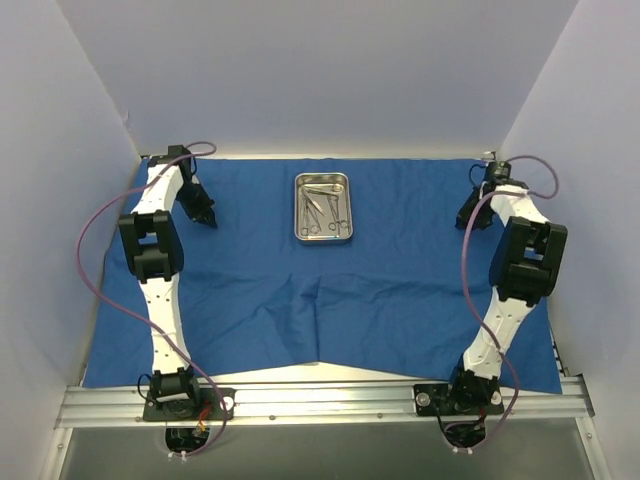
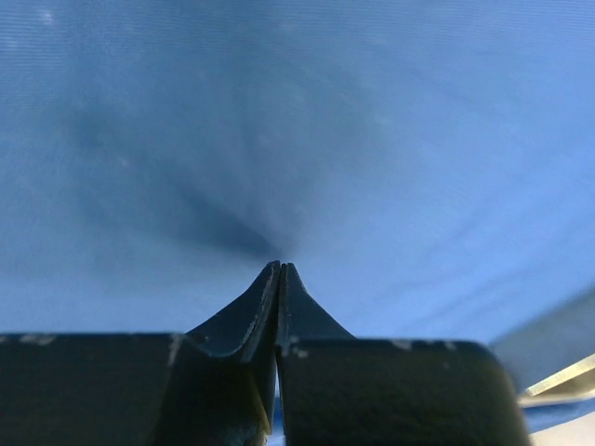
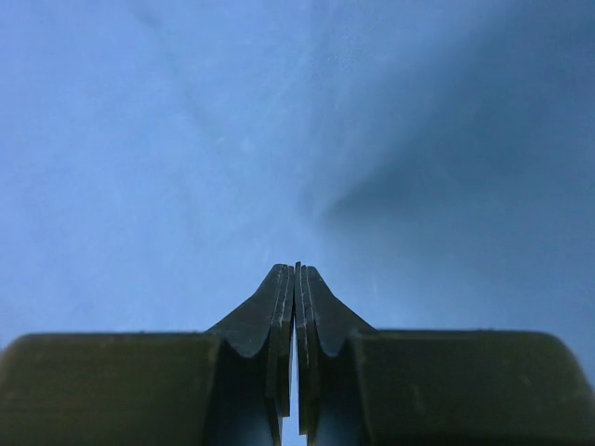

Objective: Open and lay out the surgical kit
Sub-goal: Smooth out the surgical kit at the center of the board.

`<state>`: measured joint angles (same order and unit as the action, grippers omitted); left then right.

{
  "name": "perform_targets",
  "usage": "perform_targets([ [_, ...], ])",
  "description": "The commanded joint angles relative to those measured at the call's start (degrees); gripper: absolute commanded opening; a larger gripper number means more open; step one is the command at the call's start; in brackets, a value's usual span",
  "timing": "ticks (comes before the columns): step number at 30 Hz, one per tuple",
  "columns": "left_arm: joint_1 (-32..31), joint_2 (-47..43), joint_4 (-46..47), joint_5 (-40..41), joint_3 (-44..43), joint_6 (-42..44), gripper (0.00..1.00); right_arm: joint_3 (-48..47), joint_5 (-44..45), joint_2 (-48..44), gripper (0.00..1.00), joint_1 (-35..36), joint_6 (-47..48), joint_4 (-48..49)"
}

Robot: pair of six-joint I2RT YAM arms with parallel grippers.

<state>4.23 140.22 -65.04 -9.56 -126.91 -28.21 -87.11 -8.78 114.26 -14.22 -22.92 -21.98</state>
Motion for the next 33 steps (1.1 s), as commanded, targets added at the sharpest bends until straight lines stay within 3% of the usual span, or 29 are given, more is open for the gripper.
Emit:
perform_targets([
  [1, 0.34, 2.94, -2.99, 1.57, -1.94, -2.03, 0.07, 0.72, -4.76, 6.49, 0.0, -0.55, -0.99, 3.25],
  [8, 1.48, 12.17, -5.44, -3.7, -10.08, -3.61, 0.08, -9.02, -1.16, 22.64, 0.0, -0.37, 2.87, -0.69],
  [14, 3.94, 16.13, -4.31, -7.66, -11.69, -6.16, 0.08, -26.96, -0.63, 33.12, 0.0, 1.91, 5.42, -10.27],
  [18, 4.3, 14.91, -5.28, -7.49, -7.93, -3.88, 0.08, -28.64, 0.41, 32.79, 0.0, 1.74, 4.73, -13.52],
  [19, 4.38, 12.38, -3.71, -7.4, -3.3, -3.7, 0.08, -28.03, 0.86, 31.57, 0.0, 1.48, 4.64, -15.18],
  [22, 4.38, 8.05, 0.51, -7.14, 3.4, -2.21, 0.08, -21.72, 2.45, 26.39, 0.0, 0.86, 3.67, -12.94],
  [25, 4.56, 10.92, -1.66, -6.7, -0.07, -1.94, 0.08, -20.19, 2.71, 27.49, 0.0, 0.86, 2.18, -12.82],
  [28, 4.73, 17.69, -2.92, -10.47, -12.99, -2.02, 0.1, -29.32, 2.09, 34.33, 0.0, 0.94, 1.74, -18.42],
  [30, 5.17, 19.63, -1.67, -11.35, -13.96, -3.08, 0.11, -34.68, 2.88, 36.82, 0.0, 1.03, 1.47, -22.12],
  [33, 5.88, 20.27, -2.11, -10.92, -14.51, -1.69, 0.11, -31.21, 4.11, 34.65, 0.0, 0.42, 2.08, -22.24],
])
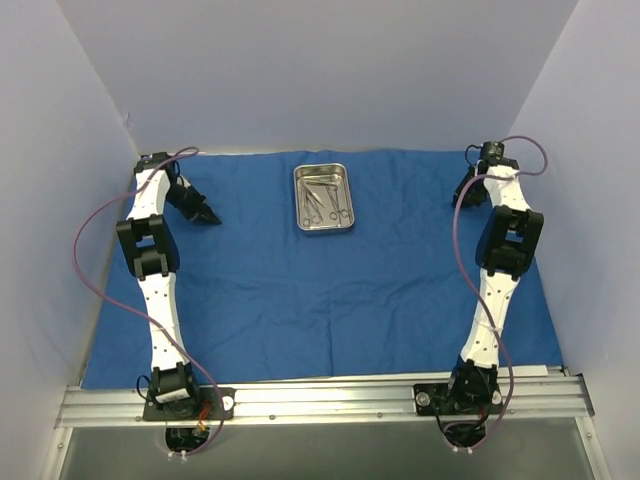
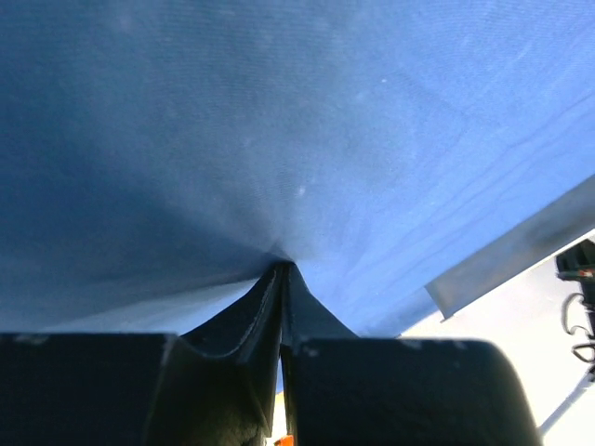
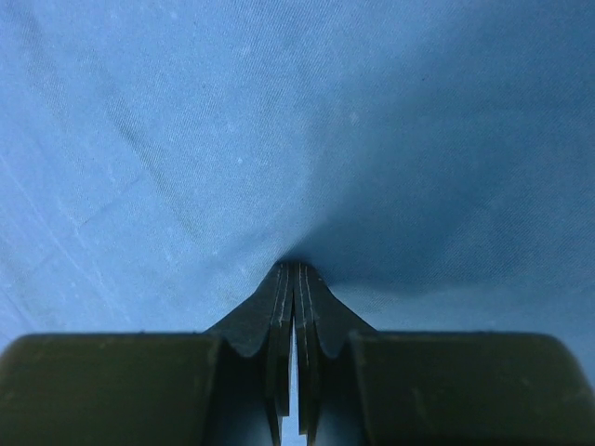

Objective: Open and lay out the surgical kit
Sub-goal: Smooth out the surgical kit at the center of the board.

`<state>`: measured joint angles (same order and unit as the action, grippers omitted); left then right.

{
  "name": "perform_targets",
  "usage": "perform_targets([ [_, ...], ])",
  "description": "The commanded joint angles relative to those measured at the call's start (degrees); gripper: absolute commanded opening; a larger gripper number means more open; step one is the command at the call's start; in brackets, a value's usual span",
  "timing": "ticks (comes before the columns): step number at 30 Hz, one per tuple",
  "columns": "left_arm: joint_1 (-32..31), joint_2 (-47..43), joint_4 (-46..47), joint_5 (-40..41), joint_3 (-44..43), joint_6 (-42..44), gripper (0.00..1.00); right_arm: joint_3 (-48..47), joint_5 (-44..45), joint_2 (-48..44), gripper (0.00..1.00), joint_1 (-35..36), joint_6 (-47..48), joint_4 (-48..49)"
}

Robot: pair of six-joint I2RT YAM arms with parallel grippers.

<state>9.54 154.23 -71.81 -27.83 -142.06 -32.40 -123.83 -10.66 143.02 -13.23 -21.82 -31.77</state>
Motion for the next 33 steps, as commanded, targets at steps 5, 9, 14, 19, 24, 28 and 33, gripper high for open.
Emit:
perform_targets([
  [5, 1.62, 5.55, 4.31, 9.9, 0.47, 5.86, 0.15, 33.37, 4.59, -10.21, 0.0, -1.88, 0.56, -0.76],
  [9, 1.97, 4.42, 4.66, 10.16, -1.55, 5.95, 0.18, 31.56, 4.94, -8.29, 0.0, -1.79, 1.78, -2.4],
  [14, 2.68, 0.38, 3.96, 12.63, -0.6, 5.68, 0.25, 26.72, 5.21, -10.03, 0.0, -1.27, 3.45, -1.81],
  [19, 2.33, -13.76, 9.84, 12.72, 8.89, 4.55, 0.37, 19.08, 3.46, -17.06, 0.01, 0.49, 4.69, -1.54],
  [24, -0.22, -25.18, 12.3, 12.9, 19.77, 3.4, 0.38, 15.8, 0.38, -20.23, 0.27, 1.72, 3.99, -4.88],
  [28, -3.12, -32.31, 13.44, 12.37, 31.99, 4.19, 0.38, 29.2, -4.63, -29.78, 0.31, 4.43, 2.4, -2.16],
  [33, -4.97, -42.67, 18.79, 11.32, 51.76, 3.49, 0.2, 45.94, -11.31, -37.81, 0.0, 15.75, 4.32, -0.31],
])
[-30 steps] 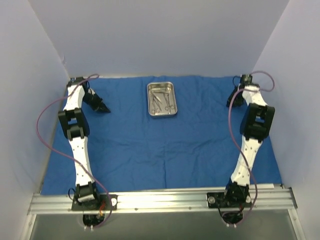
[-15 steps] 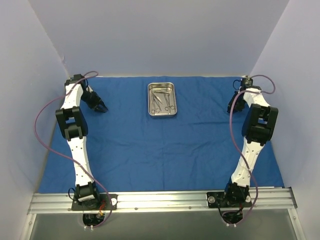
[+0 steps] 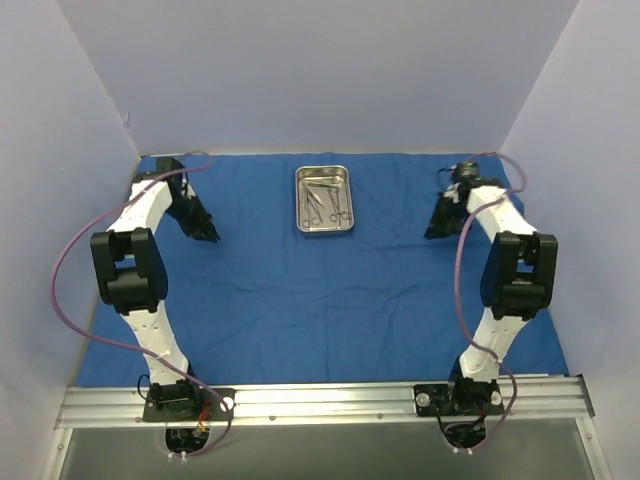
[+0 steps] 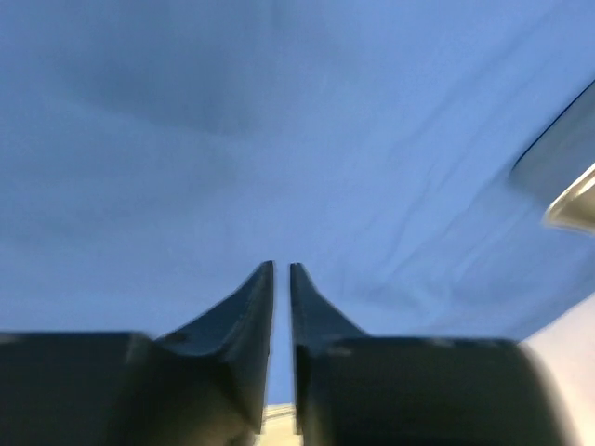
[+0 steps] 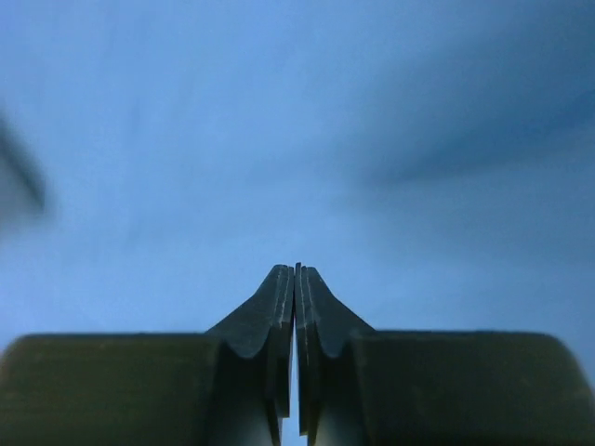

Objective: Open and lay out the surgical kit
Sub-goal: Smooth out the surgical kit at the center of the board.

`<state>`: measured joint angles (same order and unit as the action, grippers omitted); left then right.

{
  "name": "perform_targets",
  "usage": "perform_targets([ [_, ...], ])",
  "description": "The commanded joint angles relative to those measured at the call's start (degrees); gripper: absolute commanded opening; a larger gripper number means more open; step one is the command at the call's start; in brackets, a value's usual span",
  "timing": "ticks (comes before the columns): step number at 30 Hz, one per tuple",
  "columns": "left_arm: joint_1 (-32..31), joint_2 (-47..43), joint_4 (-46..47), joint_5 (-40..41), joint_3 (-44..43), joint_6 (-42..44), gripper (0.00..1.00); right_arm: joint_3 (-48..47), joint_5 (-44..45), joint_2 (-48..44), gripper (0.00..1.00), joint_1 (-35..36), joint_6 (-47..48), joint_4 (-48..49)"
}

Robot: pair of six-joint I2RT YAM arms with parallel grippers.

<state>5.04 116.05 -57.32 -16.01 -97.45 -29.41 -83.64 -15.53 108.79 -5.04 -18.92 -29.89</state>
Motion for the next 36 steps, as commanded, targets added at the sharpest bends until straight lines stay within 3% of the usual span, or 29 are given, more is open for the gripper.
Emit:
perform_targets([
  [1, -0.64, -5.47, 5.02, -0.95, 11.8, 0.41, 0.15, 7.77, -6.36, -5.5, 0.0, 9.94, 1.34, -1.67],
  [4, -1.69, -7.24, 5.2, 0.01, 14.56, 0.58, 0.06, 14.89, -8.19, -8.85, 0.0, 17.94, 1.08, 3.33],
  [8, -3.28, -5.75, 3.62, 1.24, 12.99, 1.02, 0.06, 20.6, -9.95, -6.5, 0.0, 23.57, -0.68, 8.78],
  [15, -2.31, 1.72, 0.8, 3.0, 14.38, -1.09, 0.02, 24.92, -4.68, 1.68, 0.0, 25.16, -1.3, 5.37],
  [21, -2.66, -2.12, 2.64, 3.44, 13.95, -0.39, 0.06, 23.53, -0.49, -4.89, 0.0, 24.99, -0.24, 5.99],
  [25, -3.19, -7.59, 3.97, 3.79, 14.57, 0.23, 0.07, 14.04, 4.01, -6.75, 0.0, 19.65, -1.65, 4.31],
  [29, -3.19, -5.06, 3.71, 3.44, 15.45, 0.93, 0.07, 5.44, 5.51, -5.09, 0.01, 8.5, -2.79, 3.88],
  [33, -3.02, -1.89, 5.98, 1.87, 17.11, 0.32, 0.08, 2.17, 8.23, 1.66, 0.02, 3.13, -1.57, 2.74],
  [36, -2.23, 2.42, 6.61, -0.77, 17.91, -0.47, 0.08, 5.74, 10.61, 5.54, 0.04, 0.22, -0.51, 2.73],
])
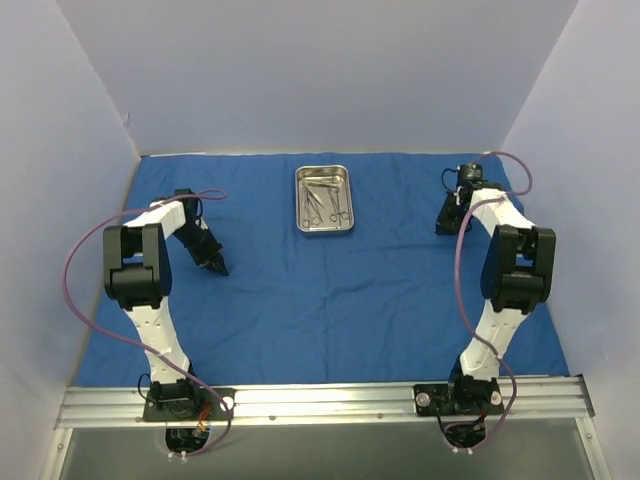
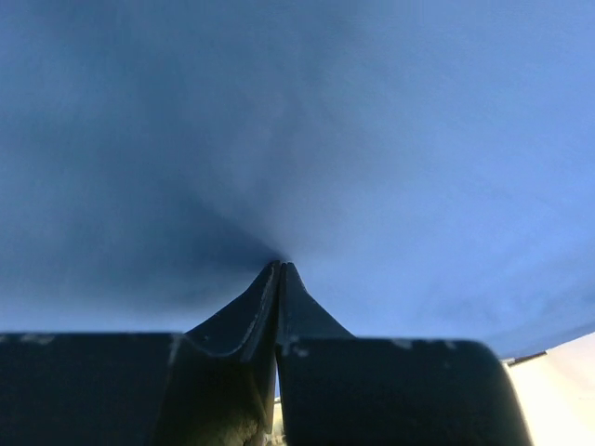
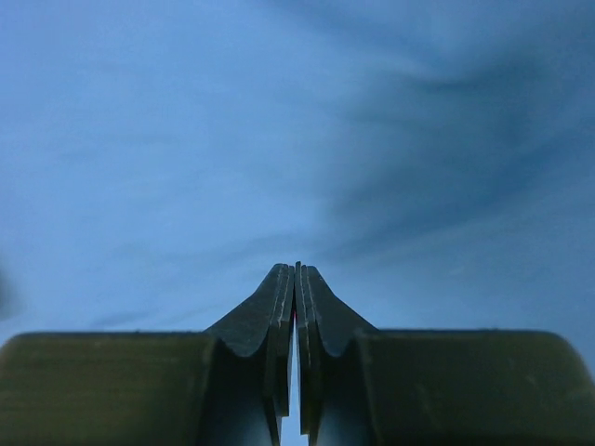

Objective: Open and lay out the surgical kit
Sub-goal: Smooth out the surgical kit at the center of the board.

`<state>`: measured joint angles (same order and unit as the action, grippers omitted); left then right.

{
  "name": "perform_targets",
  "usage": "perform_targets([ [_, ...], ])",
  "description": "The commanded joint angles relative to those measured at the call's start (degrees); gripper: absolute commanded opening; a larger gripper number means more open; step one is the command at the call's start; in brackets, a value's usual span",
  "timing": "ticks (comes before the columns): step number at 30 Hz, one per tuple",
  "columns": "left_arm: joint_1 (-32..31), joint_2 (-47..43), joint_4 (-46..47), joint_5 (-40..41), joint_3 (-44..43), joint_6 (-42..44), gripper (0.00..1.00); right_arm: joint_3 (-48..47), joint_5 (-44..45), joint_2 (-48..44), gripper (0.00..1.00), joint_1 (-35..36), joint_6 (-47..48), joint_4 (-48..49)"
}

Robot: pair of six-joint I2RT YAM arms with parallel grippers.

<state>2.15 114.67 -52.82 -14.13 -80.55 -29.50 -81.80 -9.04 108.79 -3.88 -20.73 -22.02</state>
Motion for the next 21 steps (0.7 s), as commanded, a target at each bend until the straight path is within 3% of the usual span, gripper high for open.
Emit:
perform_targets([
  [1, 0.57, 4.5, 2.19, -2.66, 1.19, -0.47, 0.07, 5.58, 4.2, 5.99, 0.05, -1.91, 1.48, -4.53],
  [6, 0.66, 3.54, 2.64, -0.91, 1.37, -0.3, 0.08, 10.61, 3.76, 6.26, 0.06, -5.61, 2.19, -1.89],
  [13, 0.31, -3.22, 0.0, 3.67, -4.16, 1.9, 0.09, 3.67, 2.27, 1.69, 0.11, -4.38, 2.54, -3.73],
  [21, 0.22, -2.0, -0.27, 3.85, -4.97, 2.6, 0.22, 10.24, 0.16, -0.34, 0.22, -3.24, 2.98, -2.33],
])
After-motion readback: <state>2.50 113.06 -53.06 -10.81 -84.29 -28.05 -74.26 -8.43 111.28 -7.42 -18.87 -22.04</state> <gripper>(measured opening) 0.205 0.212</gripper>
